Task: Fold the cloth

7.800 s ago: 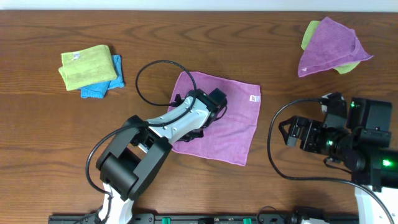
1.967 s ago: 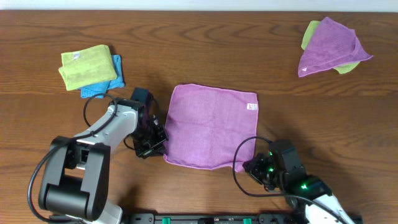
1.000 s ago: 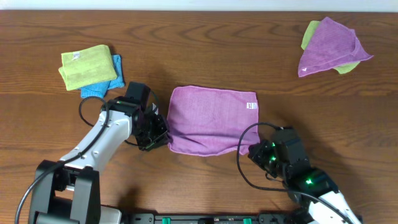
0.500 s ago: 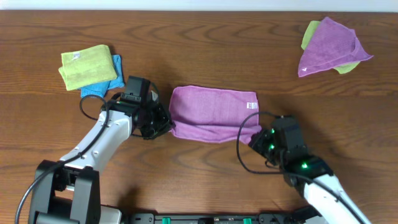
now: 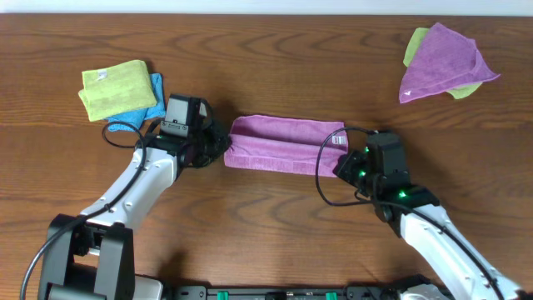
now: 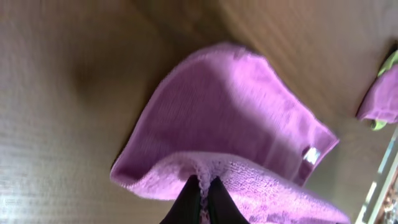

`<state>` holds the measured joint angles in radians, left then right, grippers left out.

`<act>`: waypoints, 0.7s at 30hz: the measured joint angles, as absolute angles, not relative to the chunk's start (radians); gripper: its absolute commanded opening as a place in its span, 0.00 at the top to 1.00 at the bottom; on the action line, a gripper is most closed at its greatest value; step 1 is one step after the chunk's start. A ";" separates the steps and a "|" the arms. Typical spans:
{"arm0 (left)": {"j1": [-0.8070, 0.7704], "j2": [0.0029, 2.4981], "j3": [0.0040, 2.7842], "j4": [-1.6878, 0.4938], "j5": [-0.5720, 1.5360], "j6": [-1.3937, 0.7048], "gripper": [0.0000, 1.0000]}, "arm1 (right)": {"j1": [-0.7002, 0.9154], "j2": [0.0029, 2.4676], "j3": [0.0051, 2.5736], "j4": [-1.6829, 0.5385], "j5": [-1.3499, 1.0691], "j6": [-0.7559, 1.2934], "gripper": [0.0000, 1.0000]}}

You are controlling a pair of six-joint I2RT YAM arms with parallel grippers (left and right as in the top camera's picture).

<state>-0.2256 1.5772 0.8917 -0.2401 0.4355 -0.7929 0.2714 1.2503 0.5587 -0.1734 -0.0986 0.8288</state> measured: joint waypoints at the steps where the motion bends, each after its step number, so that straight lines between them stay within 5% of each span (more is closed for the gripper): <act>1: -0.226 1.580 0.891 -0.222 0.429 -0.797 0.94 | 0.271 1.259 0.559 -0.160 -0.098 0.828 0.99; 21: -0.231 1.794 1.012 -0.044 0.385 -0.843 0.94 | 0.252 1.487 0.609 0.078 -0.075 0.800 0.99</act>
<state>-0.2310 1.7943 1.0122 -0.0437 0.3847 -0.8429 0.2516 1.4872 0.6094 0.0776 -0.0753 0.7998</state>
